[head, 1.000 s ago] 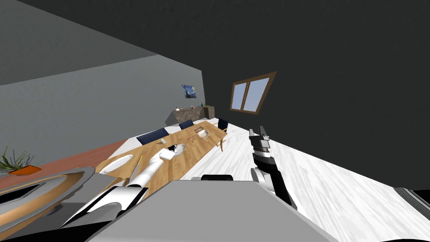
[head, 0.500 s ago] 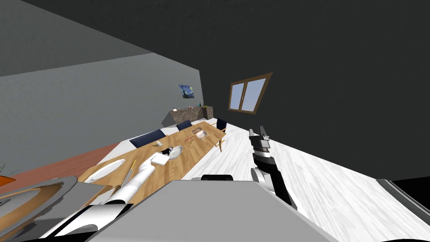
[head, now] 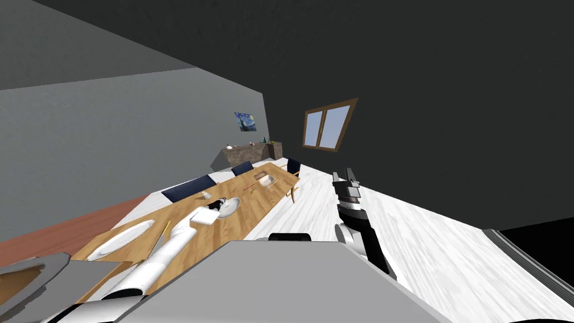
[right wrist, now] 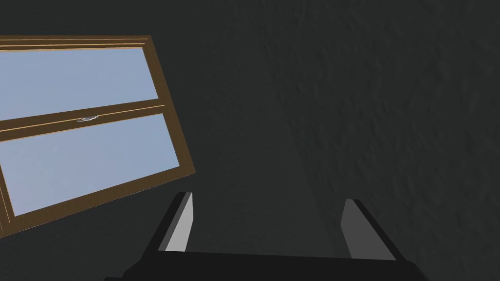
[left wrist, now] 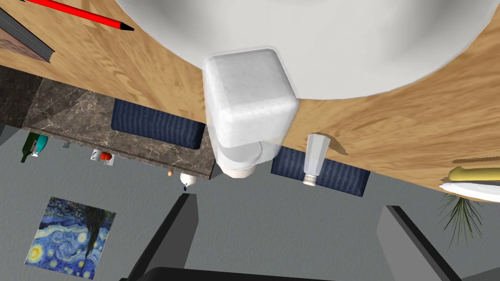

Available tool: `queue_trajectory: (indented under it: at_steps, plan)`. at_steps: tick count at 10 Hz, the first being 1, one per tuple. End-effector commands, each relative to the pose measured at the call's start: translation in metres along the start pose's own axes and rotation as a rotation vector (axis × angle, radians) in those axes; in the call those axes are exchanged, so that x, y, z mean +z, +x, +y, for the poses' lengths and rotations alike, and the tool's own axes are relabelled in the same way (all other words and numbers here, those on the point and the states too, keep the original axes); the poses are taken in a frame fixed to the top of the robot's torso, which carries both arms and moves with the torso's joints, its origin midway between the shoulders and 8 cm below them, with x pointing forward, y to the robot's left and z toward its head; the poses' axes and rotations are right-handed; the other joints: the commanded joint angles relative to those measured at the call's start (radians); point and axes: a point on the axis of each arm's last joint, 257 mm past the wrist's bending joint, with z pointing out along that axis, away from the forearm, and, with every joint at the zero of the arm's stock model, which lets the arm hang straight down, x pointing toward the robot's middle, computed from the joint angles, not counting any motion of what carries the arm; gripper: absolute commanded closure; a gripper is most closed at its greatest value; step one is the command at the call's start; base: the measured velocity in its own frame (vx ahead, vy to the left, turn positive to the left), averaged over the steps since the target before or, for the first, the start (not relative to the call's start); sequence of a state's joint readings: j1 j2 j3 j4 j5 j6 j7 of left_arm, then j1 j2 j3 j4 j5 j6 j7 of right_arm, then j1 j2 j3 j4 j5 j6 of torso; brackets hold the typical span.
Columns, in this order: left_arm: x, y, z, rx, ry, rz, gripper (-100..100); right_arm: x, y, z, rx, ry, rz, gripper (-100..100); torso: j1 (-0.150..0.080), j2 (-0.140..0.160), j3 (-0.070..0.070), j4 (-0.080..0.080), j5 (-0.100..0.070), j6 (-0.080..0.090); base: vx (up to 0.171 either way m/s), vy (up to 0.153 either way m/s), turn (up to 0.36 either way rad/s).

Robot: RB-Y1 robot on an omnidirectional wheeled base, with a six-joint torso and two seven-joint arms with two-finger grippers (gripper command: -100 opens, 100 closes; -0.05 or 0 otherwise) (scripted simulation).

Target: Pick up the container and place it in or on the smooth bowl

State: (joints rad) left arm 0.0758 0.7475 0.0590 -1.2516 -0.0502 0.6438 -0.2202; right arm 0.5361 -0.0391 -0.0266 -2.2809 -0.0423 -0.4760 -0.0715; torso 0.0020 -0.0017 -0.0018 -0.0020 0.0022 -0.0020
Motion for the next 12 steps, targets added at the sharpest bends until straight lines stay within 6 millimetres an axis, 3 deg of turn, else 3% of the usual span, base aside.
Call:
queue_trajectory:
  at_steps: [1, 2, 3, 5, 6, 7, 10, 11, 12]
  plan:
    - [-0.007, 0.006, 0.004, 0.014, 0.012, 0.004, -100, 0.000, 0.000, 0.000, 0.000, 0.000, 0.000, 0, 0.000, 0.000, 0.000, 0.000, 0.000, 0.000, 0.001, -0.001, 0.021]
    - [-0.011, -0.025, 0.026, -0.014, -0.027, -0.023, -100, 0.000, 0.000, 0.000, 0.000, 0.000, 0.000, 0, 0.000, 0.002, 0.001, 0.000, 0.000, 0.000, 0.033, -0.025, -0.263]
    - [-0.013, -0.017, 0.040, -0.001, -0.044, -0.013, -100, 0.000, 0.000, 0.000, 0.000, 0.000, 0.000, 0, -0.001, 0.000, 0.000, 0.000, 0.000, 0.001, 0.051, -0.012, -0.124]
    - [-0.023, -0.008, 0.047, 0.022, -0.034, -0.003, -100, 0.000, 0.000, 0.000, 0.000, 0.000, 0.000, 0, 0.000, 0.000, 0.000, 0.000, 0.000, 0.000, 0.022, -0.002, 0.029]
    - [-0.027, -0.011, 0.032, 0.022, -0.003, -0.009, -100, 0.000, 0.000, 0.000, 0.000, 0.000, 0.000, 0, 0.000, 0.001, 0.001, 0.000, 0.000, 0.000, 0.000, 0.000, 0.000]
    - [-0.034, -0.038, 0.055, 0.007, -0.044, -0.032, -100, 0.000, 0.000, 0.000, 0.000, 0.000, 0.000, 0, 0.000, 0.002, 0.001, 0.001, 0.000, 0.001, 0.035, -0.019, -0.260]
    - [-0.048, -0.025, 0.059, 0.041, -0.024, -0.016, -100, 0.000, 0.000, 0.000, 0.000, 0.000, 0.000, 0, 0.000, 0.000, 0.000, 0.000, 0.000, 0.000, 0.037, -0.007, -0.026]
    - [-0.051, -0.026, 0.051, 0.041, -0.007, -0.019, -100, 0.000, 0.000, 0.000, 0.000, 0.000, 0.000, 0, 0.000, 0.001, 0.001, 0.000, 0.000, 0.000, 0.000, 0.000, 0.000]
    - [-0.059, -0.052, 0.070, 0.035, -0.045, -0.040, -100, 0.000, 0.000, 0.000, 0.000, 0.000, 0.000, 0, 0.000, 0.002, 0.001, 0.001, 0.000, 0.000, 0.045, -0.019, -0.242]
